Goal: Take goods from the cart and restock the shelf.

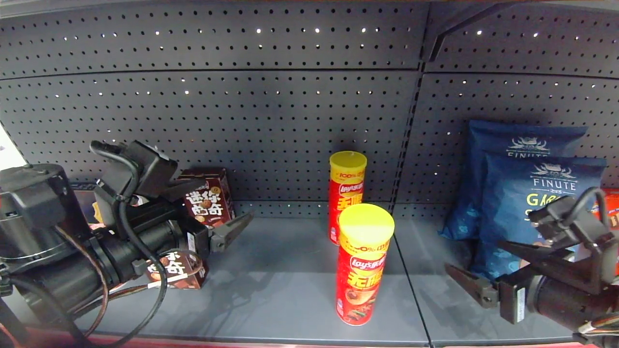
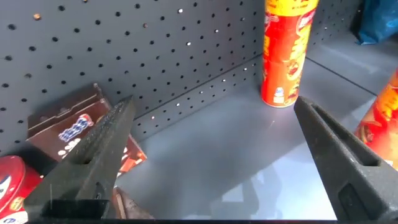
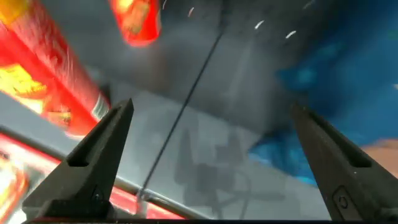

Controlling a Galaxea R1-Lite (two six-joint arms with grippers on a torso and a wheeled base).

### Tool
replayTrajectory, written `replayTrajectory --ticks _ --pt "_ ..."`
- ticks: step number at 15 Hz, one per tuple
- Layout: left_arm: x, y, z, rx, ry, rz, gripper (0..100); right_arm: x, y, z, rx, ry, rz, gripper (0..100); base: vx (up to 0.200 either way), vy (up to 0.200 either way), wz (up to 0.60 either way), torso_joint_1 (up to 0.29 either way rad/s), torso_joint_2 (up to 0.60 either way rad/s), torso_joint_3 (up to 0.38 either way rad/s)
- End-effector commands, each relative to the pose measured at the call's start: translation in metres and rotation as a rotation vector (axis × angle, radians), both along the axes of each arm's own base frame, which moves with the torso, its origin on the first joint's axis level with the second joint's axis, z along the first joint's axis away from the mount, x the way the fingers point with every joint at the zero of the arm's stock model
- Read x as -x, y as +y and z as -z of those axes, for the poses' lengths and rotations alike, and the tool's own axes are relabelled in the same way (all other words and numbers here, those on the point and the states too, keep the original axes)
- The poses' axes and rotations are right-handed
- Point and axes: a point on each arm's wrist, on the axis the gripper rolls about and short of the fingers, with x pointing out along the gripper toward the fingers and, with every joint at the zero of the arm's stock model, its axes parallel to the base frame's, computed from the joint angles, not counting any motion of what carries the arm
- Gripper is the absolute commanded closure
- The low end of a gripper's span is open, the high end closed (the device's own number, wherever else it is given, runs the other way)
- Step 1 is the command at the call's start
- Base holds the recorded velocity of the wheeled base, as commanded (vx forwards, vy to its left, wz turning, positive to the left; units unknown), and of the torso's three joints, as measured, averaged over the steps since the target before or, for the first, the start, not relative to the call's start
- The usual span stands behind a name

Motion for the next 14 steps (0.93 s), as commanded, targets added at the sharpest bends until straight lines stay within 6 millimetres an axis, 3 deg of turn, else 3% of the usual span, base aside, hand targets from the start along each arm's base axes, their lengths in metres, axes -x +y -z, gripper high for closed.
replayTrajectory --ticks 1,8,14 --pt "-0.003 -0.001 0.003 -0.003 0.011 0.001 0 -0.016 0.019 0.021 0.066 0.087 -0.025 0 0.000 0.000 0.00 0.000 0.00 0.000" --pt "-0.010 -0.004 0.008 -0.010 0.028 0.001 0 -0.026 0.045 0.032 0.080 0.104 -0.082 0 0.000 0.000 0.00 0.000 0.00 0.000" --pt "-0.016 -0.006 0.012 -0.017 0.041 0.001 0 -0.049 0.065 0.035 0.077 0.102 -0.085 0 0.000 0.000 0.00 0.000 0.00 0.000"
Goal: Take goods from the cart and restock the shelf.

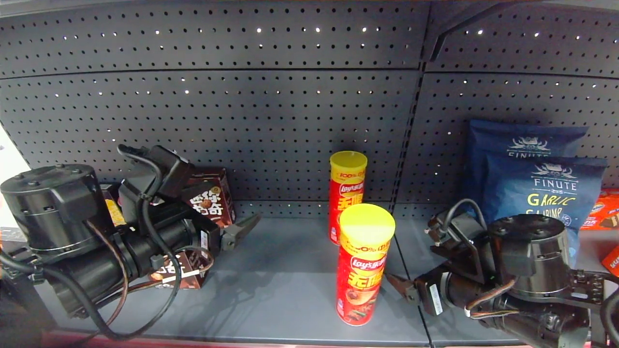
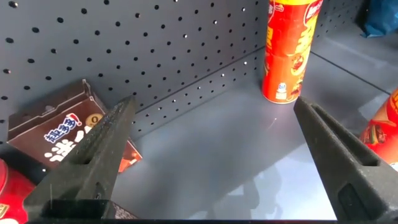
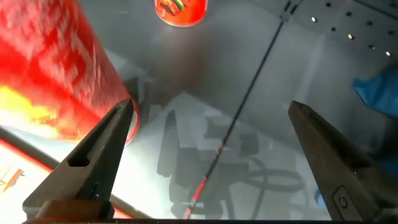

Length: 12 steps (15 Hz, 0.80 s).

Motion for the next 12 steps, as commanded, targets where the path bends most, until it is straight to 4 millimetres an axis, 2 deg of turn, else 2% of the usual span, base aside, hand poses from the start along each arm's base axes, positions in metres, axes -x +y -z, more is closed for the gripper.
replayTrajectory --ticks 1,12 --pt "-0.0024 -0.0009 0.0034 -0.005 0.013 0.000 0 -0.0070 0.0070 0.0051 0.011 0.012 -0.002 0 0.000 0.000 0.00 0.000 0.00 0.000" --pt "-0.0045 -0.0018 0.0059 -0.009 0.021 0.000 0 -0.0039 0.0164 0.0111 0.018 0.023 -0.041 0 0.000 0.000 0.00 0.000 0.00 0.000"
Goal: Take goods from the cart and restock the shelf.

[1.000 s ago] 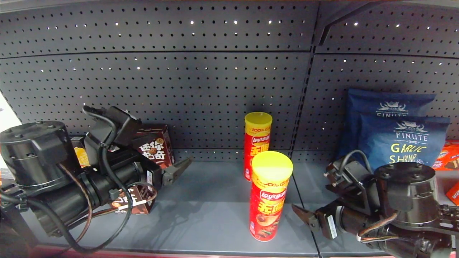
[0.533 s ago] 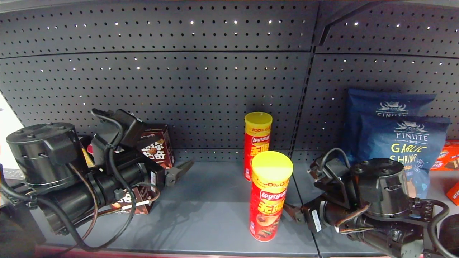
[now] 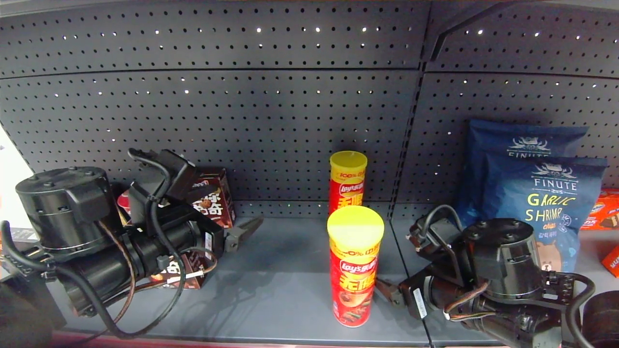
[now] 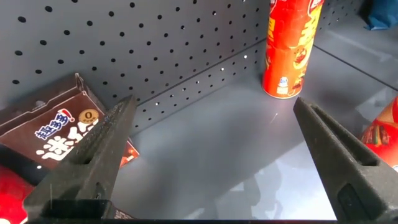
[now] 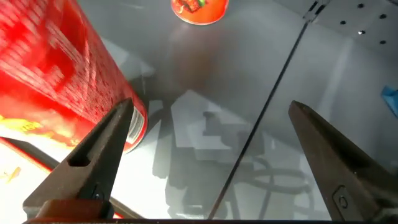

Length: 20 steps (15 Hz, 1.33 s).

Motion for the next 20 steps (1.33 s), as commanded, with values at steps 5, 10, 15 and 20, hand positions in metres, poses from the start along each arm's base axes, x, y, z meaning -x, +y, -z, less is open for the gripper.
replayTrajectory --ticks 5,10,15,20 --pt "-0.001 0.000 0.001 -0.001 0.004 -0.002 0 0.004 -0.004 0.004 0.013 0.012 0.001 0 0.000 0.000 0.00 0.000 0.00 0.000" --pt "-0.001 -0.001 0.002 -0.004 0.006 0.000 0 0.012 -0.012 0.005 0.017 0.019 0.000 0 0.000 0.000 0.00 0.000 0.00 0.000" --pt "-0.001 0.000 0.003 -0.005 0.009 0.000 0 0.012 -0.010 0.006 0.017 0.020 -0.007 0 0.000 0.000 0.00 0.000 0.00 0.000" --pt "0.000 0.000 0.004 -0.007 0.013 0.000 0 0.016 -0.014 0.007 0.021 0.024 -0.007 0 0.000 0.000 0.00 0.000 0.00 0.000"
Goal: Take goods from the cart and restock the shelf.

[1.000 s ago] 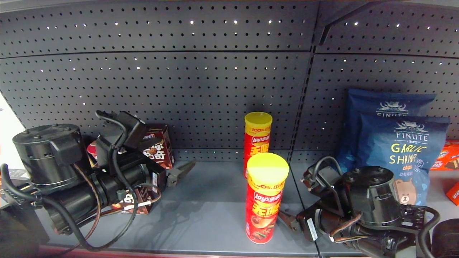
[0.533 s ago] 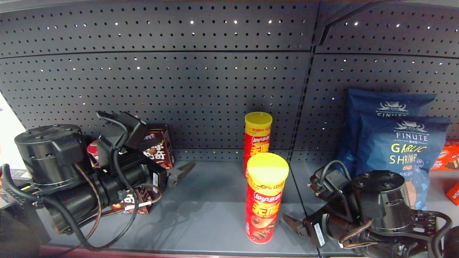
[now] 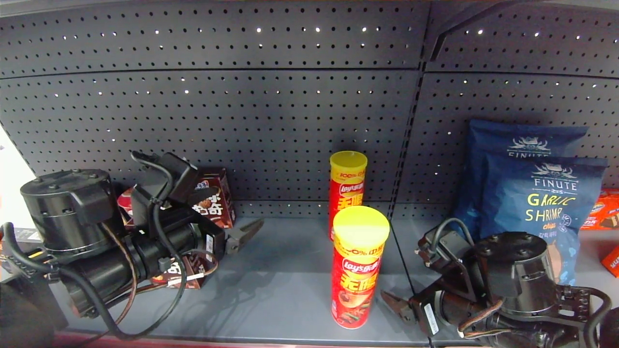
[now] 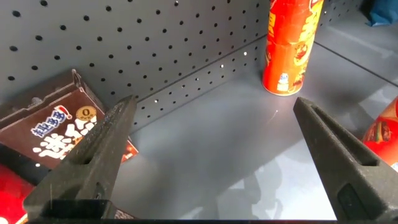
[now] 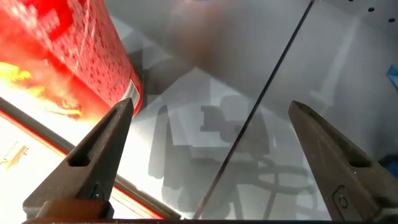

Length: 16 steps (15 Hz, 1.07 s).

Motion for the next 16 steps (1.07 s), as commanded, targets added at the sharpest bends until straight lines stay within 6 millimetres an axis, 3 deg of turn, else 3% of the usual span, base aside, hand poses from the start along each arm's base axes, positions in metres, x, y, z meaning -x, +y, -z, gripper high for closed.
replayTrajectory --ticks 1,6,10,15,16 --pt "0.001 0.000 0.001 -0.001 0.002 0.000 0 0.004 -0.004 -0.002 -0.005 -0.005 0.001 0 0.000 0.000 0.00 0.000 0.00 0.000" --pt "0.018 0.006 -0.016 0.024 -0.062 0.003 0 0.034 -0.049 -0.024 -0.090 -0.099 0.062 0 0.000 0.000 0.00 0.000 0.00 0.000" --pt "0.051 0.024 -0.033 0.062 -0.153 -0.018 0 0.074 -0.107 -0.032 -0.150 -0.213 0.209 0 0.000 0.000 0.00 0.000 0.00 0.000" --pt "0.085 0.066 -0.041 0.073 -0.248 -0.201 0 0.096 -0.149 -0.042 -0.122 -0.357 0.465 0 0.000 0.000 0.00 0.000 0.00 0.000" --pt "0.105 0.077 -0.034 0.069 -0.264 -0.262 0 0.105 -0.160 -0.038 -0.111 -0.388 0.555 0 0.000 0.000 0.00 0.000 0.00 0.000"
